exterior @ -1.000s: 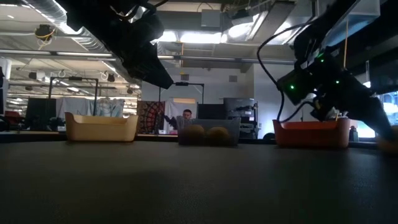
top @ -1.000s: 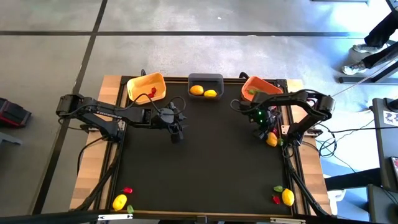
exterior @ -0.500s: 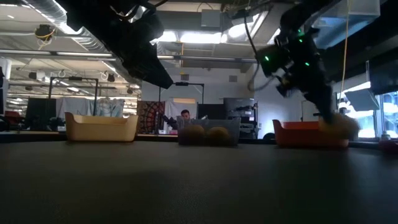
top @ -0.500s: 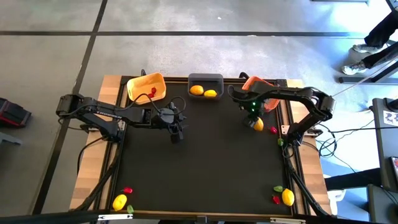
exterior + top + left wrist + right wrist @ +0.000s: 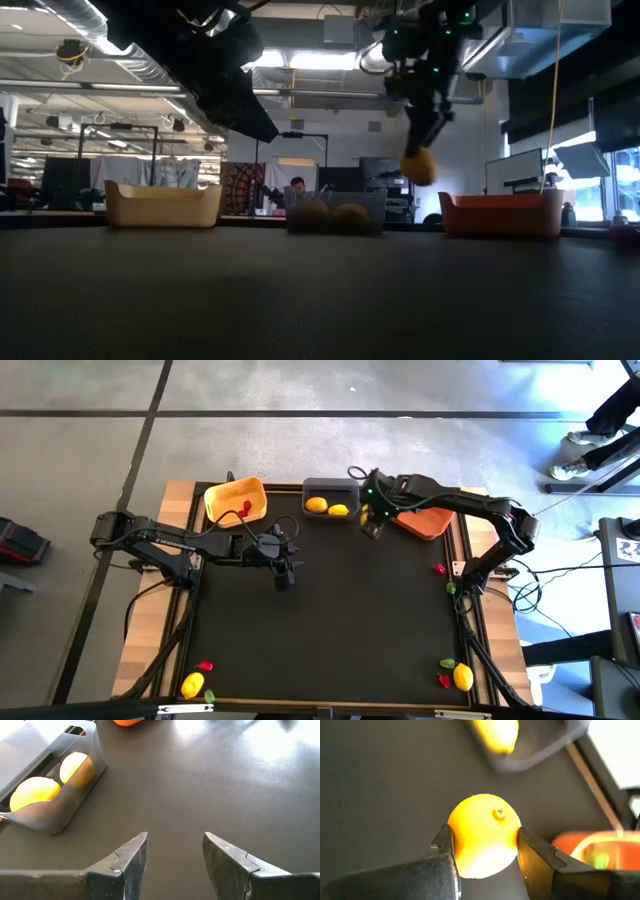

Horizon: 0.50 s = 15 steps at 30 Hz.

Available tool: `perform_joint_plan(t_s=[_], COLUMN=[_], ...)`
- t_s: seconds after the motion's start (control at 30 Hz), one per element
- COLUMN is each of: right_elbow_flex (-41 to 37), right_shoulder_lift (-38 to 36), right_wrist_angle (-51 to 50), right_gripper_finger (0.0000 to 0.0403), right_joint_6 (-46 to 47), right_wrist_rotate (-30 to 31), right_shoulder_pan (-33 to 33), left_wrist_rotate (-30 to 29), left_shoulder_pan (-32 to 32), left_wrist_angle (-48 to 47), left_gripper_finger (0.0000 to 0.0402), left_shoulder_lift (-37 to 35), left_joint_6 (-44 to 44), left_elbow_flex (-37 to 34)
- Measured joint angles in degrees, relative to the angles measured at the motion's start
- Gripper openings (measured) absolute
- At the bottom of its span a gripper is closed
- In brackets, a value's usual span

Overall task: Sort produce into baskets
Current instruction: Put the yellow lemon into the black bin

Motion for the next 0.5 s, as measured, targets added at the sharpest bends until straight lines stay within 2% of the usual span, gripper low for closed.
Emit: perform_joint_plan(t_s=[0.33, 0.5], right_elbow_flex=[0.0, 0.04], right_shoulder_lift=[0.0, 0.48], right_wrist_angle=[15.37, 20.84], right_gripper_finger=[0.0115, 0.0115], right_joint_6=[-3.87, -5.2], right_wrist_rotate=[5.4, 5.4], right_shoulder_pan=[-0.2, -2.25], left_wrist_rotate=[0.0, 0.0], left_shoulder_pan=[0.0, -0.01], left_wrist_angle=[0.0, 0.0], left_gripper_finger=[0.0184, 0.0184], left_shoulder_lift=[0.0, 0.01], left_joint_6=[-0.03, -0.04], left_elbow_flex=[0.0, 0.0])
